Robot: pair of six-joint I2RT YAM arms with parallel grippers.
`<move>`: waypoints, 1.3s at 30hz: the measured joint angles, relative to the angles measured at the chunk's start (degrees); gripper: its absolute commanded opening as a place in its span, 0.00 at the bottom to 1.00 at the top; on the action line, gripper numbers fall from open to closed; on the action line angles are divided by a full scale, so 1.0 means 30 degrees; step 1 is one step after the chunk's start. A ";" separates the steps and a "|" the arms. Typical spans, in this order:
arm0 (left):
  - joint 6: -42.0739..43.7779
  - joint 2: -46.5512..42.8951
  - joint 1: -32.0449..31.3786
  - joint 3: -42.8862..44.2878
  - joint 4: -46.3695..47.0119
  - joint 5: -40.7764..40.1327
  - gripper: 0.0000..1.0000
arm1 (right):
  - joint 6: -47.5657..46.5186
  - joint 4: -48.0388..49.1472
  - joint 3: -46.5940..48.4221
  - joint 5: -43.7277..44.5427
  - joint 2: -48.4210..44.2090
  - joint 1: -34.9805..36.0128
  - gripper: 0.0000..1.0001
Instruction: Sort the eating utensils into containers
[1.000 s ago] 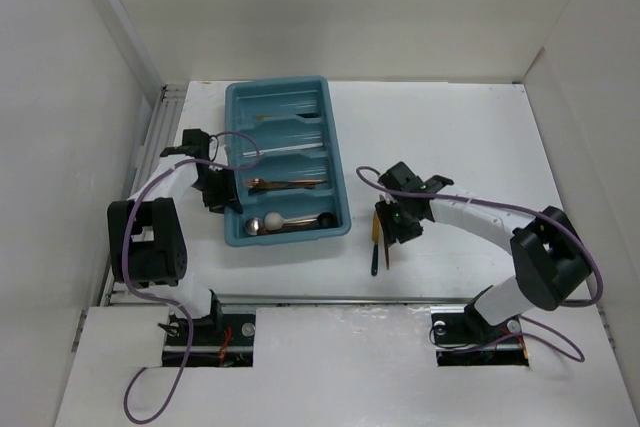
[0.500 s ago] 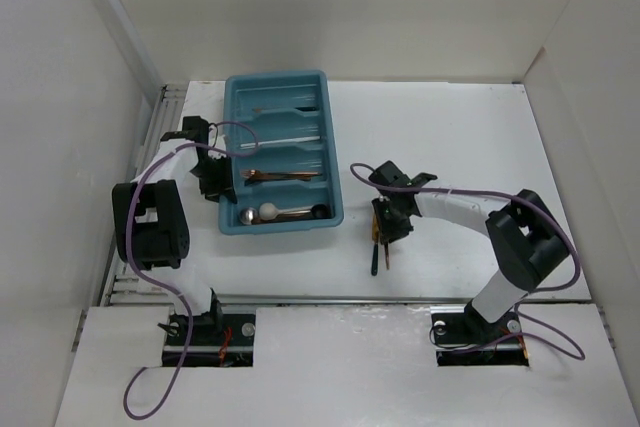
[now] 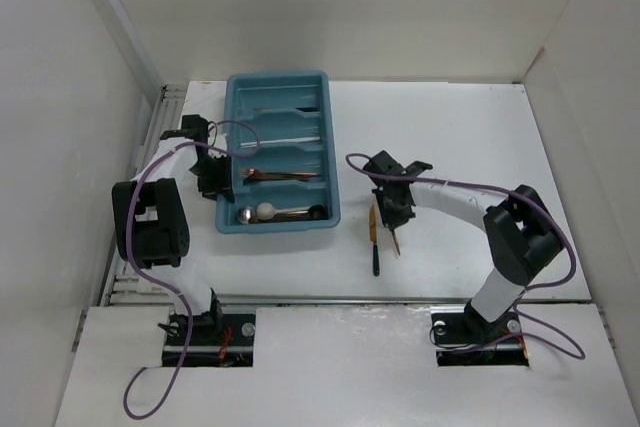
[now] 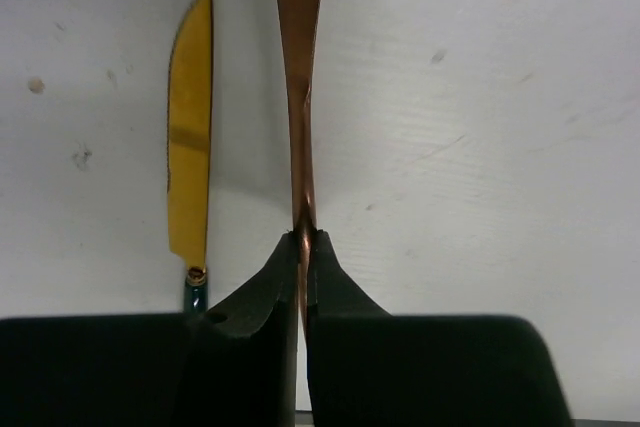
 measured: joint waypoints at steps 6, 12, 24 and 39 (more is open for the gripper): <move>0.2113 -0.0066 0.0051 -0.0066 -0.0437 -0.0131 0.00 | -0.2630 -0.0772 0.4721 0.2353 0.0095 -0.0291 0.00; 0.4422 -0.1348 0.0109 -0.1508 -0.0889 -0.0168 0.00 | -0.6557 0.0182 1.1315 0.3825 0.2353 -0.0350 0.00; 0.6390 -0.2674 0.0000 -0.2951 -0.1785 -0.0189 0.00 | -1.5475 0.5770 2.3715 0.3016 1.4943 -0.0095 0.00; 0.6324 -0.2681 0.0670 -0.3009 -0.2178 0.0211 0.00 | -1.7354 0.5078 2.0815 0.3628 1.3049 0.0328 0.73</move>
